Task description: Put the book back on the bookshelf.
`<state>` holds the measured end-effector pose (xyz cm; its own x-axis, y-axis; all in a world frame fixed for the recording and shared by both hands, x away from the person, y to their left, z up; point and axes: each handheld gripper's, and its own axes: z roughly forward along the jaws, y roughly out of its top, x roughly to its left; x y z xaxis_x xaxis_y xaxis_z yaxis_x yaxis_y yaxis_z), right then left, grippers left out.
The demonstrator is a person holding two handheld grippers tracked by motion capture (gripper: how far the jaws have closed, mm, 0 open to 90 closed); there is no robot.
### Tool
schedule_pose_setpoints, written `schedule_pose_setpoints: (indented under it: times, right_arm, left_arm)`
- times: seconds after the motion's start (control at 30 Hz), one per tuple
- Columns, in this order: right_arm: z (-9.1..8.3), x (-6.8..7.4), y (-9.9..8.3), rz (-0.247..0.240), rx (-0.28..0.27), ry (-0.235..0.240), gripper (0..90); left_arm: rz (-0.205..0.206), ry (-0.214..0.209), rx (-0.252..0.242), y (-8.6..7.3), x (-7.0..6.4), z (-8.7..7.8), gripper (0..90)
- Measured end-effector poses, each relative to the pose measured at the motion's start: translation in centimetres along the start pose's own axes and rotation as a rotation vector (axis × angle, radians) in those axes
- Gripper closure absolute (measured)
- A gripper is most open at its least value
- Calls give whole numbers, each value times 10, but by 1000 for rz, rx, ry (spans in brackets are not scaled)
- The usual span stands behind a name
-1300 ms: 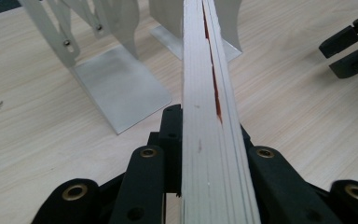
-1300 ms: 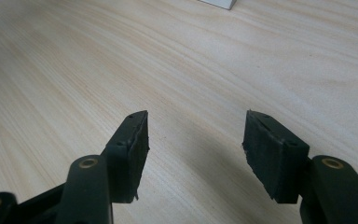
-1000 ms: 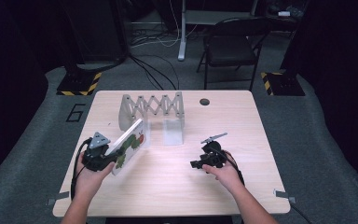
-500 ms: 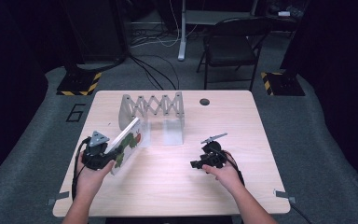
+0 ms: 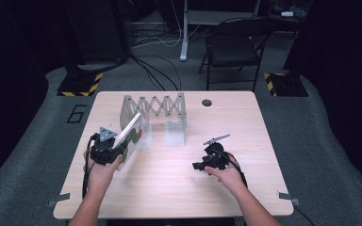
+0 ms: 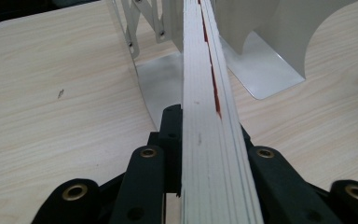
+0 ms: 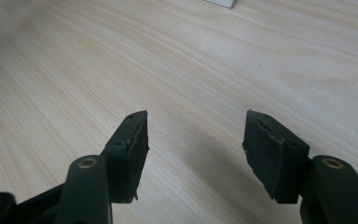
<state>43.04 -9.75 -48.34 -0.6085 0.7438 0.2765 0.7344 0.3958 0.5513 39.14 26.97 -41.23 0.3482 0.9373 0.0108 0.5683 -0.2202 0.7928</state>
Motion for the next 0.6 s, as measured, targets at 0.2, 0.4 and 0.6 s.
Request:
schedule_pose_setpoints:
  times: [0.2, 0.4, 0.6]
  right_arm:
    - [0, 0, 0, 3, -3, -3, 403]
    - [0, 0, 0, 7, -3, 0, 403]
    - [1, -1, 0, -18, -7, 1, 403]
  left_arm:
    - [-18, 15, -5, 6, -1, 6, 756]
    - [-22, 30, -7, 11, -1, 13, 756]
    - [-31, 39, 0, 15, 1, 19, 756]
